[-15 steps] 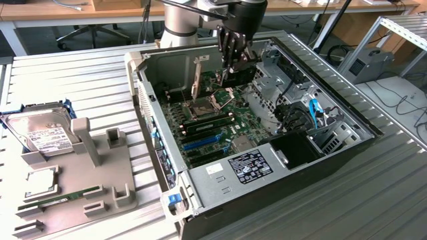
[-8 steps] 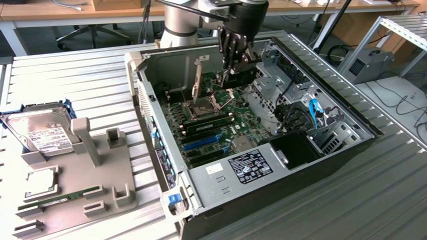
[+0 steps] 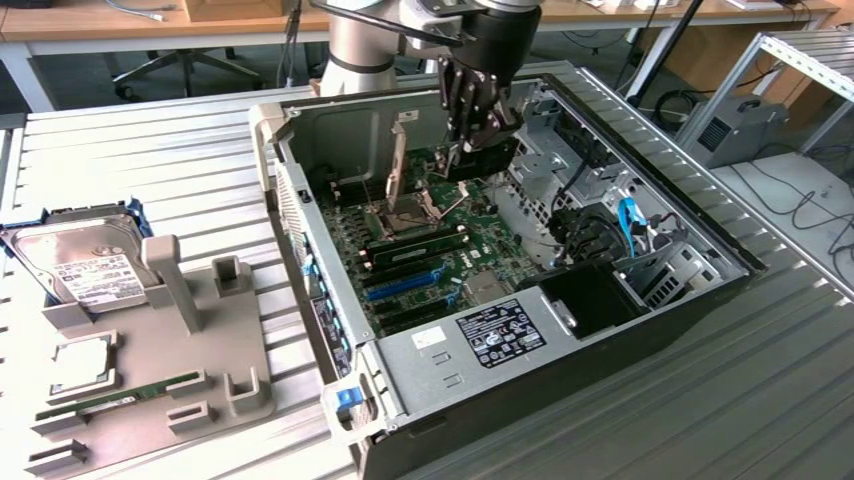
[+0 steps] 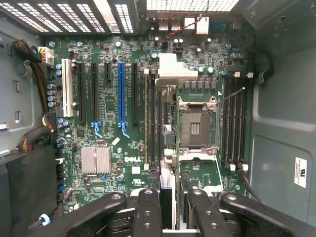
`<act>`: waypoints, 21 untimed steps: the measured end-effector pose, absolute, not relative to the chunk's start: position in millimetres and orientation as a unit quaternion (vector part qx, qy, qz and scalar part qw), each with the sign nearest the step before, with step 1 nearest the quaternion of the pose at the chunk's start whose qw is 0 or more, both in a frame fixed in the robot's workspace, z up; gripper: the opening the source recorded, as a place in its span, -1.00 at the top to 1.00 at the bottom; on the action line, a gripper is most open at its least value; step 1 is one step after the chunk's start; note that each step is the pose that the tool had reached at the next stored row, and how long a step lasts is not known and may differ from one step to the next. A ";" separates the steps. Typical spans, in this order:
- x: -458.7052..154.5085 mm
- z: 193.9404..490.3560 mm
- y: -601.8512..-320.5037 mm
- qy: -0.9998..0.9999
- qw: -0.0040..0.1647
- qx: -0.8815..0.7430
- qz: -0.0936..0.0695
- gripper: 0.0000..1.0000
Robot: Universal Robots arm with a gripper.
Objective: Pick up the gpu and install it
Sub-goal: 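Insert the gpu into the slot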
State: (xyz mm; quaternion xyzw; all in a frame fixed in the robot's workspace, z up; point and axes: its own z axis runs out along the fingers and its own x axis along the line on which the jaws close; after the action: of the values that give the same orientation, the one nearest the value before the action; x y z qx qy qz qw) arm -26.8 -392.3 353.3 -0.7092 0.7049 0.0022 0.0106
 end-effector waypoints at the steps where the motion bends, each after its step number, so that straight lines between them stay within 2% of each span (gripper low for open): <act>1: -26.8 353.2 -392.7 0.705 0.011 -0.709 0.002 0.47; 21: -26.8 352.8 -398.6 0.705 0.011 -0.709 0.002 0.47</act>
State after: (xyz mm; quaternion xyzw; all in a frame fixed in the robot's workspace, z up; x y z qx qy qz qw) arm -26.8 -398.6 352.8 -0.7092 0.7049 0.0022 0.0107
